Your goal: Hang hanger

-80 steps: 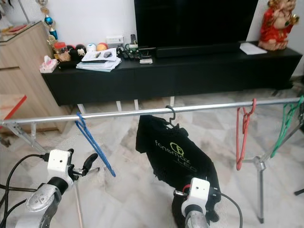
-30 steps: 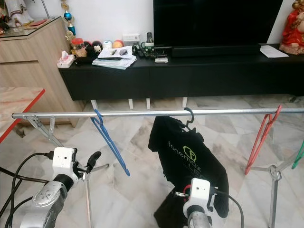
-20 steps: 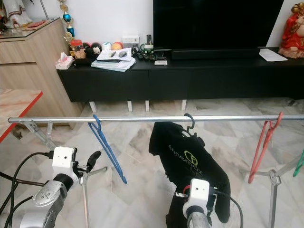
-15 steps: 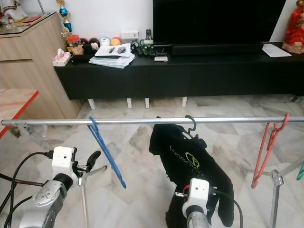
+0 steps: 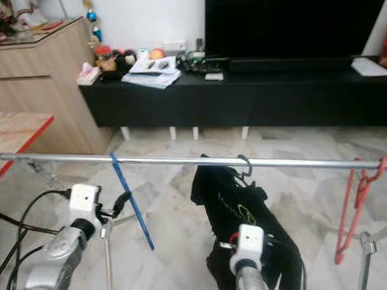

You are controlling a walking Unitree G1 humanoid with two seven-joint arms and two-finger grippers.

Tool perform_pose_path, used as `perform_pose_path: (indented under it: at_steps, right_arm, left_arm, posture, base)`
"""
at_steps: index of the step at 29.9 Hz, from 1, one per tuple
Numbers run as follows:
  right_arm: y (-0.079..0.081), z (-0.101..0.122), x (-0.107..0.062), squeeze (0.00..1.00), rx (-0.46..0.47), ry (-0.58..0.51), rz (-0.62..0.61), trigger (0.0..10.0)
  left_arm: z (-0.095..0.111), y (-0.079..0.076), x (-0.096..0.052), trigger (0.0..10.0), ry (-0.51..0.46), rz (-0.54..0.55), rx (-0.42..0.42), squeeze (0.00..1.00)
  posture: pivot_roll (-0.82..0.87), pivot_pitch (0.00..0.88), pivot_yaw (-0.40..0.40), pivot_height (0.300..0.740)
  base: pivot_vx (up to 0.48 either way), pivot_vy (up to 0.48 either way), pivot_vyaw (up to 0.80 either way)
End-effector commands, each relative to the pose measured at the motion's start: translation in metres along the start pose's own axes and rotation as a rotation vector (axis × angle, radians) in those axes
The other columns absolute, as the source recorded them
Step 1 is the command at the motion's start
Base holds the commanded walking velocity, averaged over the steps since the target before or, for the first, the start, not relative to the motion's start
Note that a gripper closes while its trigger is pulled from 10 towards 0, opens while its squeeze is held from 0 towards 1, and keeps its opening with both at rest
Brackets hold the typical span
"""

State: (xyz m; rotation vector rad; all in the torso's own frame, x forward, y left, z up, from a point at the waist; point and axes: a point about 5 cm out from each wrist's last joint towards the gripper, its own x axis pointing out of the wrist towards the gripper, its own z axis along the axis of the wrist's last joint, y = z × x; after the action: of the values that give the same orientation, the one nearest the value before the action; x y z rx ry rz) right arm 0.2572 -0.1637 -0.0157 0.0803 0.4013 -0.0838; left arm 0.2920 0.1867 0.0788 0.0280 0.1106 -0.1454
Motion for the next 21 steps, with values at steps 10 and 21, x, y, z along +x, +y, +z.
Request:
perform_pose_path:
  at_steps: [10,21]
  right_arm:
    - [0.006,-0.002,-0.002,0.00,0.012,-0.006,0.004,10.0]
    - [0.004,-0.007,-0.006,0.00,0.020,0.000,-0.009,10.0]
  left_arm:
    - [0.007,0.002,0.020,10.0,0.057,-0.012,0.009,0.00]
    - [0.013,-0.011,0.045,10.0,0.101,-0.046,-0.060,0.00]
  posture:
    - [0.01,0.038,0.070,0.740]
    - [-0.01,0.047,0.087,0.740]
  base:
    - [0.000,0.000,0.00]
    - [0.000,0.000,0.00]
